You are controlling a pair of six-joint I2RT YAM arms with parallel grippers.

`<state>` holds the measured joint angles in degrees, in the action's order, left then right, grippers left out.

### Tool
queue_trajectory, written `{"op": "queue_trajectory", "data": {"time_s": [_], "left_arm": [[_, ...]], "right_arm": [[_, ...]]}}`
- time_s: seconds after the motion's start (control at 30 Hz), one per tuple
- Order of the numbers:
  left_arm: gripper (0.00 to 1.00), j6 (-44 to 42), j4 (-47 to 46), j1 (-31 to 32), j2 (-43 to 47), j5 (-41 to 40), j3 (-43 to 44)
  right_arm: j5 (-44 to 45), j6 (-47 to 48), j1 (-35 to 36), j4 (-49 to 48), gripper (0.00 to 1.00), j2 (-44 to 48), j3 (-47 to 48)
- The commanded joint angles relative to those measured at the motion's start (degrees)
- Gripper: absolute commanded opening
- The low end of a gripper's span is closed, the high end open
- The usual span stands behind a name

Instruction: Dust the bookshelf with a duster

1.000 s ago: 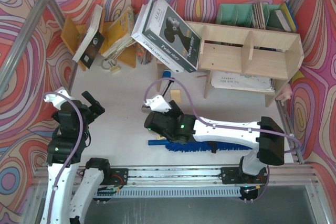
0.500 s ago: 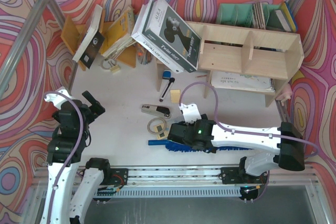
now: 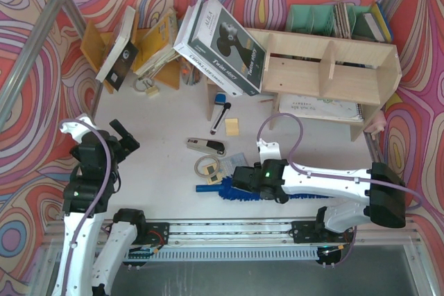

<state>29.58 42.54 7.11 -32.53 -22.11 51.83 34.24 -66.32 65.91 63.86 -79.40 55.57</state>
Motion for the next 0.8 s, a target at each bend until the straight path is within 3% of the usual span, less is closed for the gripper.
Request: {"op": "queue_trajectory", "data": {"time_s": [0.0, 0.77], "left_arm": [[0.99, 0.5, 0.3, -0.3, -0.3, 0.6, -0.9], [0.98, 0.4, 0.3, -0.3, -0.4, 0.8, -1.0]], "right_arm": [[0.5, -1.1, -2.4, -1.9, 0.53, 2.0, -1.7], [-1.3, 4.9, -7.7, -8.6, 0.43, 2.4, -6.9]]}}
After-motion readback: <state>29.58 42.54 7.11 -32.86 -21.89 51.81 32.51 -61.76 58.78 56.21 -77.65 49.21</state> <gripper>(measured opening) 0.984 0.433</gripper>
